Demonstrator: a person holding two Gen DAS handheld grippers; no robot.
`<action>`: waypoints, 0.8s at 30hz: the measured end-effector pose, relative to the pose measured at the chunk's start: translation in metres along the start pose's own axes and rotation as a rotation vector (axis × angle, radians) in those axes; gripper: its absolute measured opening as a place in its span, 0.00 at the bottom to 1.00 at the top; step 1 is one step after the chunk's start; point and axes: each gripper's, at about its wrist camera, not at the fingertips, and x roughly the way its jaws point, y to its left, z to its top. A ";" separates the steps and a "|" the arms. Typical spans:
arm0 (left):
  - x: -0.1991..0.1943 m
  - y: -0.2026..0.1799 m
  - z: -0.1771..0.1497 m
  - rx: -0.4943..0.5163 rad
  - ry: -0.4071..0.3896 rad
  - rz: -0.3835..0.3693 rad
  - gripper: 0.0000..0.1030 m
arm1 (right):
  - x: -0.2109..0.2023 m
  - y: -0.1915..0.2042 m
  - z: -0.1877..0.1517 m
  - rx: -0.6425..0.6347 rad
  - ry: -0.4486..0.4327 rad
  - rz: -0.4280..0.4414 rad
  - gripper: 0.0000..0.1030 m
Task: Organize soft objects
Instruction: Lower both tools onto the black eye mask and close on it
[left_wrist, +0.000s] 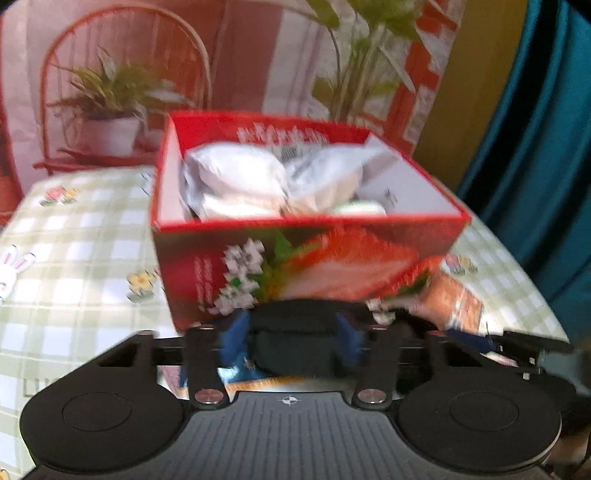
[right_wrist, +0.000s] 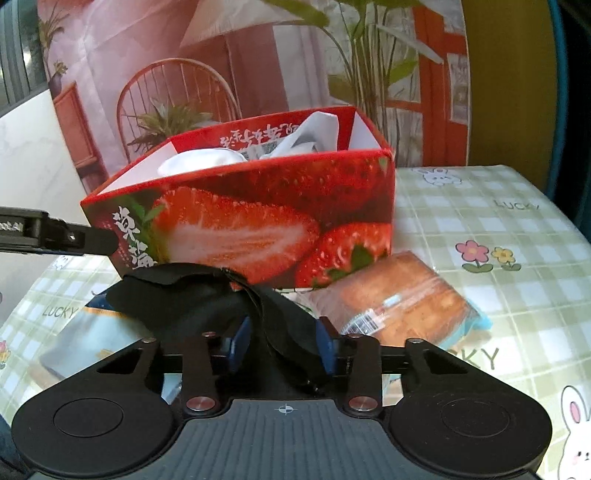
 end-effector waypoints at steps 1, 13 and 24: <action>0.004 0.000 -0.003 0.003 0.015 0.003 0.45 | 0.001 -0.002 -0.002 0.007 -0.003 0.003 0.31; 0.029 0.013 -0.013 -0.051 0.065 0.035 0.63 | 0.005 -0.022 -0.014 0.102 -0.034 0.028 0.31; 0.023 -0.008 -0.015 0.043 0.014 0.055 0.13 | 0.002 -0.023 -0.016 0.104 -0.041 0.017 0.31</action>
